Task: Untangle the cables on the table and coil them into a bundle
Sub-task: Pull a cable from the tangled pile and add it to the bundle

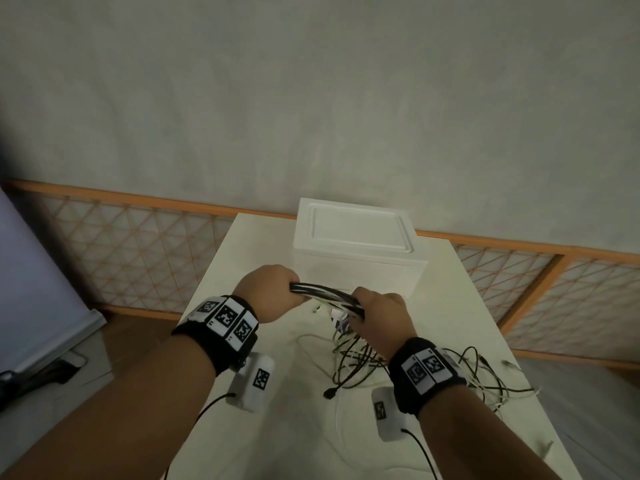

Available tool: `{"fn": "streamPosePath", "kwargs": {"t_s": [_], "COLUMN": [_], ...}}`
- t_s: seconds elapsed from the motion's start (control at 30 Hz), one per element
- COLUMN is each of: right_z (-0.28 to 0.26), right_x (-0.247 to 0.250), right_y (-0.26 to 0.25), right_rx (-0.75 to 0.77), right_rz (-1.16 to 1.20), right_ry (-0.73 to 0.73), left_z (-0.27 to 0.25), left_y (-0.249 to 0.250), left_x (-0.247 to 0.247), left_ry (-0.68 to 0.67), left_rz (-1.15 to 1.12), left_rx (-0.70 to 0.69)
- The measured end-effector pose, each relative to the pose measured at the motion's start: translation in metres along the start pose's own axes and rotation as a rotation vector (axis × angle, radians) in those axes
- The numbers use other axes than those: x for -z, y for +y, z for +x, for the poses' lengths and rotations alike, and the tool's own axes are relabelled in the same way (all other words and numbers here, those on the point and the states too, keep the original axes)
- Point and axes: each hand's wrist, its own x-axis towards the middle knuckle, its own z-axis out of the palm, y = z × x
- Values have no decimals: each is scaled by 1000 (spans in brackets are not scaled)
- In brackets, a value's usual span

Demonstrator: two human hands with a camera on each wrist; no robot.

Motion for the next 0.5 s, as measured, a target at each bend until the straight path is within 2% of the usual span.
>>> {"fn": "streamPosePath", "kwargs": {"t_s": [0.3, 0.4, 0.5], "right_z": [-10, -19, -49], "right_x": [-10, -15, -20], "right_y": [40, 67, 114], "right_rx": [-251, -385, -546], "right_rz": [-117, -122, -180], "right_ry": [-17, -122, -298], "left_z": [6, 5, 6], "left_y": [-8, -11, -27], "left_x": [18, 25, 47], "left_ry": [62, 88, 180], "left_rz": [7, -36, -148], "left_rx": [42, 104, 193]}}
